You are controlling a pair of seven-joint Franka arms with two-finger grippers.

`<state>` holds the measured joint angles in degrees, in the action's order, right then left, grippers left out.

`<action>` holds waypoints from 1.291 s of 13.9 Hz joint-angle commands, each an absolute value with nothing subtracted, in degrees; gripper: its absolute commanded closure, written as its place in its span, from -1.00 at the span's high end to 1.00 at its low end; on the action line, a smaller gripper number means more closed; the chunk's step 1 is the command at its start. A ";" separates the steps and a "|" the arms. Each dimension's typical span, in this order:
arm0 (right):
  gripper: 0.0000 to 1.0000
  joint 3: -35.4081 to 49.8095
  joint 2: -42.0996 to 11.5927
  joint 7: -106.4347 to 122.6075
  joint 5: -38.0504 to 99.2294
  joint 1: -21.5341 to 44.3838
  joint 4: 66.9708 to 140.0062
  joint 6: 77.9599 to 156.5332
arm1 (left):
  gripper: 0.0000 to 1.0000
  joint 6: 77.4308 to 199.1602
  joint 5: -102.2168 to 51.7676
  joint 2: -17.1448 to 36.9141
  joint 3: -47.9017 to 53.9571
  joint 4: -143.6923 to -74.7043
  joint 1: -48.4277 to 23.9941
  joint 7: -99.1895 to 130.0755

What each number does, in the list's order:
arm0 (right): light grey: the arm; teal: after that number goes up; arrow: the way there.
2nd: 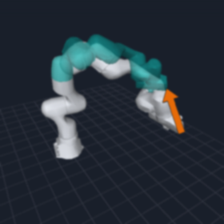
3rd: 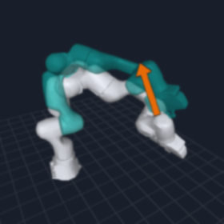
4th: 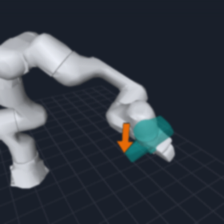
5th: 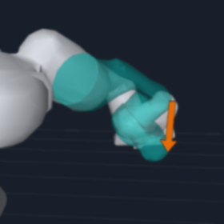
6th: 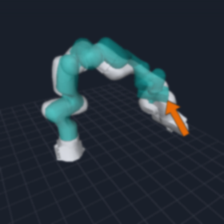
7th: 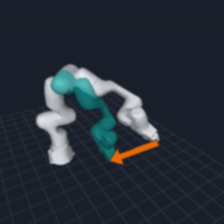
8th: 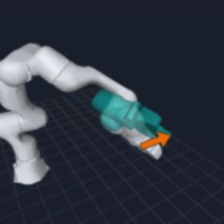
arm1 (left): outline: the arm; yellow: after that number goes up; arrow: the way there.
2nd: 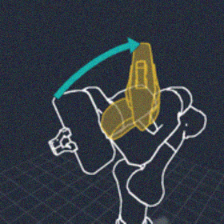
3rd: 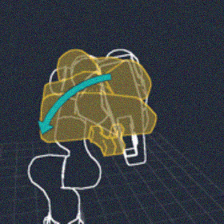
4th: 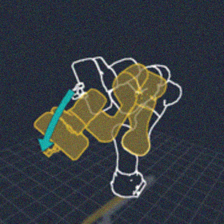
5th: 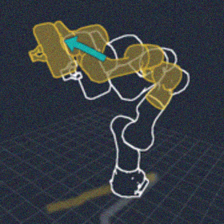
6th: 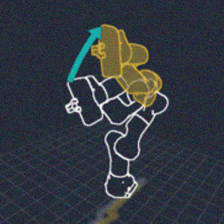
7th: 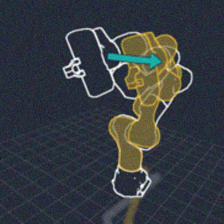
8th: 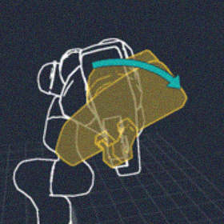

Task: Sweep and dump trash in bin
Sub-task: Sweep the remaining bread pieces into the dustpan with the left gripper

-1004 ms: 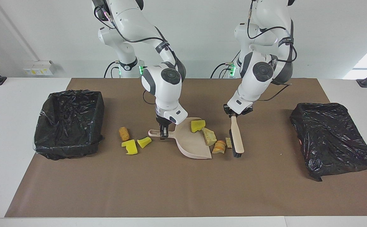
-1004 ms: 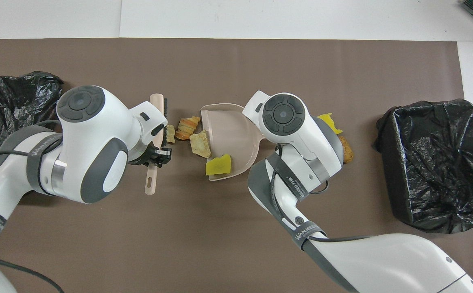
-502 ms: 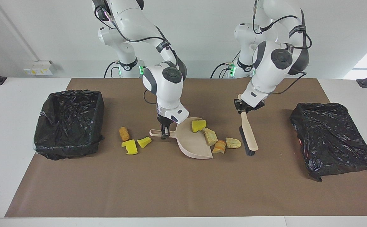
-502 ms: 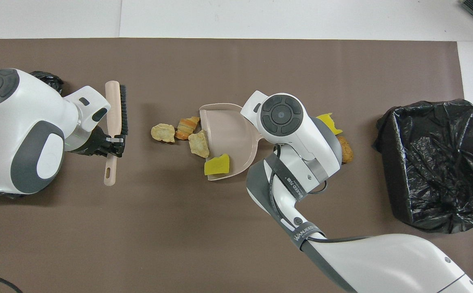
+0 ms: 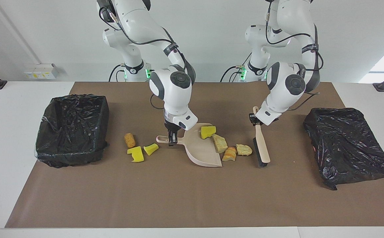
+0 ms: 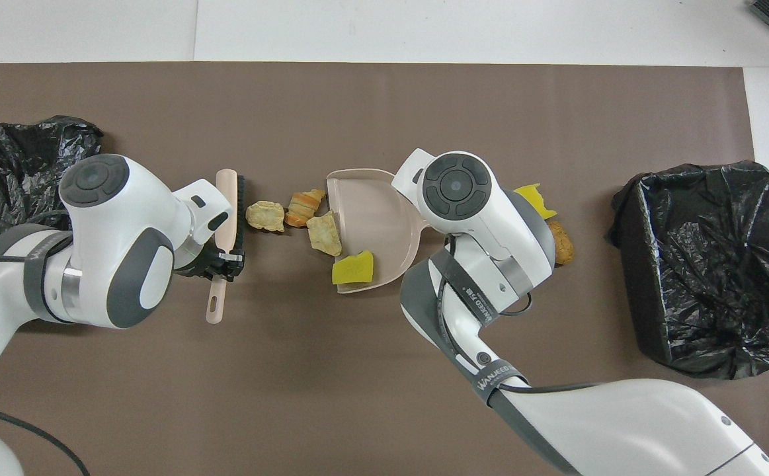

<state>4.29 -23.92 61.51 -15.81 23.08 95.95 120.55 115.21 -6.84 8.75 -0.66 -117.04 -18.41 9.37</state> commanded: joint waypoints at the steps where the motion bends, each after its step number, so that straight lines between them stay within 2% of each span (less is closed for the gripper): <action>1: -1.00 4.66 -24.44 61.61 -18.80 23.11 94.83 116.56 | -1.00 116.89 -9.30 6.77 -1.23 -119.70 -22.22 10.10; 5: -1.00 4.66 -24.00 57.75 -21.18 25.05 94.75 113.03 | -1.00 117.16 -12.65 6.33 -1.14 -119.79 -28.11 14.93; 12: -1.00 4.92 -23.99 54.84 -20.83 25.14 94.75 113.46 | -1.00 116.90 -16.00 5.98 -0.88 -118.83 -34.89 18.90; 18: -1.00 5.10 -24.26 57.21 -15.32 23.82 97.03 122.08 | -1.00 113.57 -16.35 6.33 -1.14 -116.37 -34.90 24.68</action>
